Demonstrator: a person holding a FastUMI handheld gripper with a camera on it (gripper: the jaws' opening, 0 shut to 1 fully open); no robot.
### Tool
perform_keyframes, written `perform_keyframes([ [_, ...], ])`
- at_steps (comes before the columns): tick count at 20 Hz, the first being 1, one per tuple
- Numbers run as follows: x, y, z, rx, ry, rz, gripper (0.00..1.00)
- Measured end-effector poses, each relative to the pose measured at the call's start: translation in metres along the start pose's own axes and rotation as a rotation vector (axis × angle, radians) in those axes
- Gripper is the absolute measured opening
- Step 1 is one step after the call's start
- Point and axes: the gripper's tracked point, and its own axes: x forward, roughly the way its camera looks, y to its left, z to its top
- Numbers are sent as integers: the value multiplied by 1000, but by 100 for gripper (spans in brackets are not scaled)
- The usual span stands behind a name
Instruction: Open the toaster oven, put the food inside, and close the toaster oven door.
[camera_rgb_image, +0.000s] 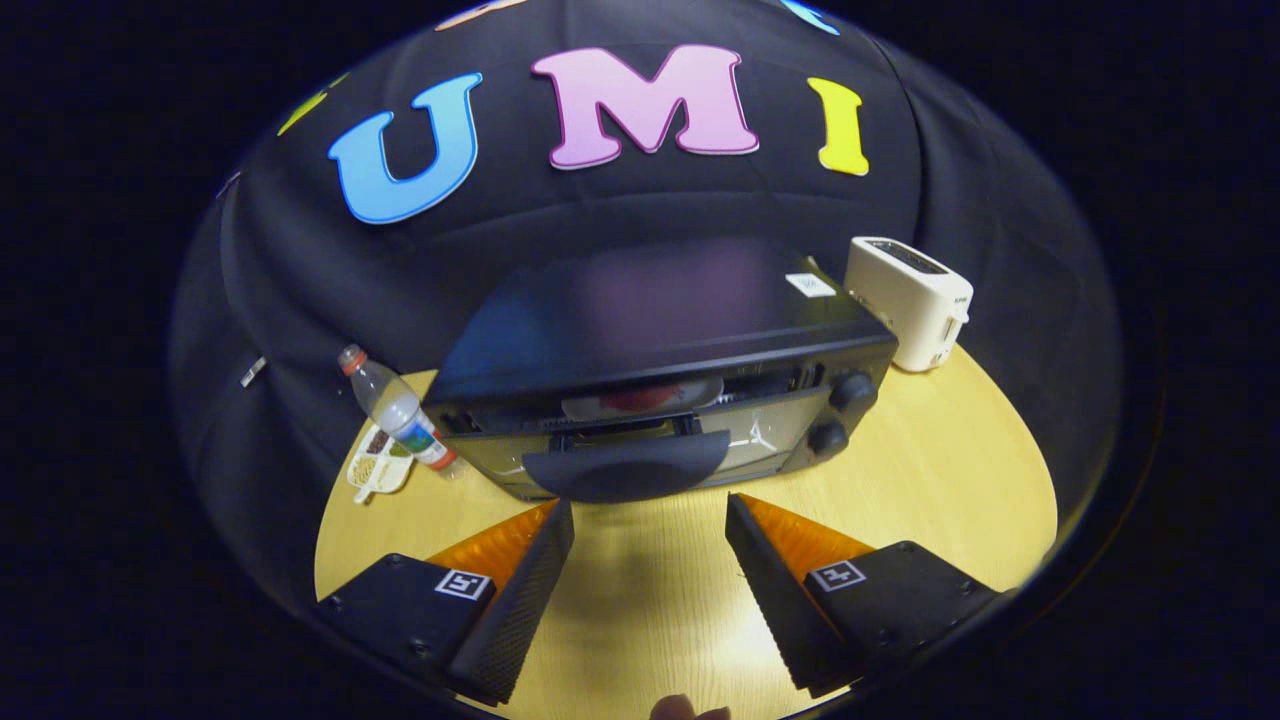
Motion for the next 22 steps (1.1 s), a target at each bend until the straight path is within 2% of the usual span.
perform_keyframes([
  [2, -3, 0, 22, -11, -44, 5, 99],
  [8, -34, -17, 48, -30, -134, 14, 99],
  [22, -174, -76, 155, -82, -455, 80, 99],
])
